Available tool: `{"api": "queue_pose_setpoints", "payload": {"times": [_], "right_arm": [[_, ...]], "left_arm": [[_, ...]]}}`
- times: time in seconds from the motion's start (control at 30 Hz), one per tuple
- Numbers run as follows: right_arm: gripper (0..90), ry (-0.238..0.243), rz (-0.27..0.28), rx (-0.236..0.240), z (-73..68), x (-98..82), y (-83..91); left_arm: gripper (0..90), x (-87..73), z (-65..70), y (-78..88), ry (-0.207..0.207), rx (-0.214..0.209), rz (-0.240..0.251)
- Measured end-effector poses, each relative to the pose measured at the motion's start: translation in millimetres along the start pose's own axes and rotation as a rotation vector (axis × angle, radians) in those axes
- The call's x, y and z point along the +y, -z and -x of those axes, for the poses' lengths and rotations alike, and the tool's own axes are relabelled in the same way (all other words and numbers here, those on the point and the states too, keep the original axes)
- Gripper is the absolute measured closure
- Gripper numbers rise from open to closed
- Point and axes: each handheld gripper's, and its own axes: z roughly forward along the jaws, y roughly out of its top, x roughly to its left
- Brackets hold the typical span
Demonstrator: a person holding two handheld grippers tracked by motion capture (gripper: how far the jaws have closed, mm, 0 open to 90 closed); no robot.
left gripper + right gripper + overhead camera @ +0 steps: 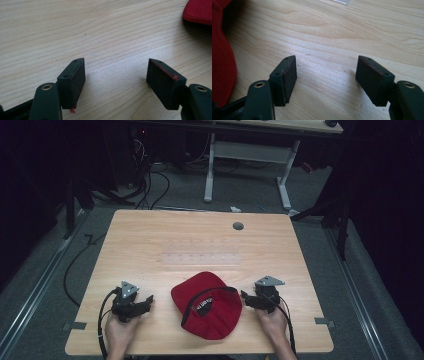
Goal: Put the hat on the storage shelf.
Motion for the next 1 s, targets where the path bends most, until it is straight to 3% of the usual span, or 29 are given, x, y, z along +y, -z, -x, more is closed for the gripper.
{"api": "queue_pose_setpoints", "payload": {"times": [0.7, 1.0], "right_arm": [[32.8, -0.008, 0.001, -0.005, -0.9, -0.5, 0.4], [37.4, -0.014, 0.006, -0.01, 0.8, -0.5, 0.7]], "left_arm": [[28.2, -0.6, 0.8, -0.6, -0.008, -0.004, -0.006], [28.1, -0.6, 1.0, -0.8, -0.008, -0.002, -0.006]]}}
